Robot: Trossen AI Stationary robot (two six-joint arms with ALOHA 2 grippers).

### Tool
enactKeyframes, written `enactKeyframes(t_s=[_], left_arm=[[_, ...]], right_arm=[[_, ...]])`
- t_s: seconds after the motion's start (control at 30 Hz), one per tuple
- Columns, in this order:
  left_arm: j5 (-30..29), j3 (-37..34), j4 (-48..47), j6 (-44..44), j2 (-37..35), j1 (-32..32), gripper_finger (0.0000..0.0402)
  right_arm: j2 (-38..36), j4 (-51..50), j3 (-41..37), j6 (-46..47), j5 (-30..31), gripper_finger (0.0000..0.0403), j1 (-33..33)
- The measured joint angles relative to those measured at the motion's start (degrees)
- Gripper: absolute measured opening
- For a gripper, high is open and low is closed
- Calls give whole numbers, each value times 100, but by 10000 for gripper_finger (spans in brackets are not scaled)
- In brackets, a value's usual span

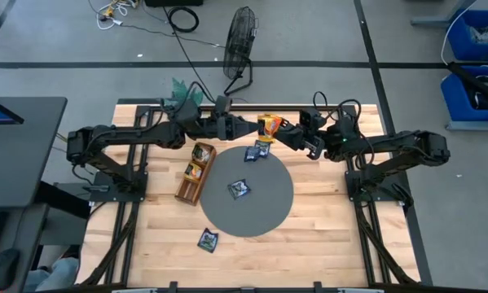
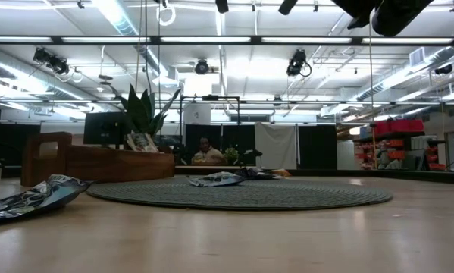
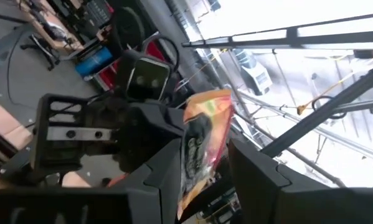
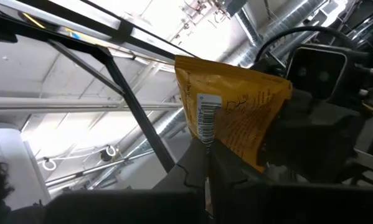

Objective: Pick & Place Tea
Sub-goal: Put the yellow tea bag into the middle section of the wooden organizer

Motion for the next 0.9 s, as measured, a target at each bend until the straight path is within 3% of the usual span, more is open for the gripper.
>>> enactKeyframes(t_s=[0.13,0.33,0.5,0.7,0.9], left_arm=[[15,-2,10,161,7,-1,102],[55,-2,1,257,7,-1,11],[68,-6,-20,374,-13,35,4],[249,-7,-192,362,-138,173,3],[227,-7,-1562,926,-716,337,2]], right_arm=[[0,-47,0,-2,7,0,0],[-2,-184,0,-25,148,0,0],[-7,-253,0,105,174,23,0],[-137,-258,-2,298,-98,77,-4],[-476,-455,-7,290,-315,121,-2]])
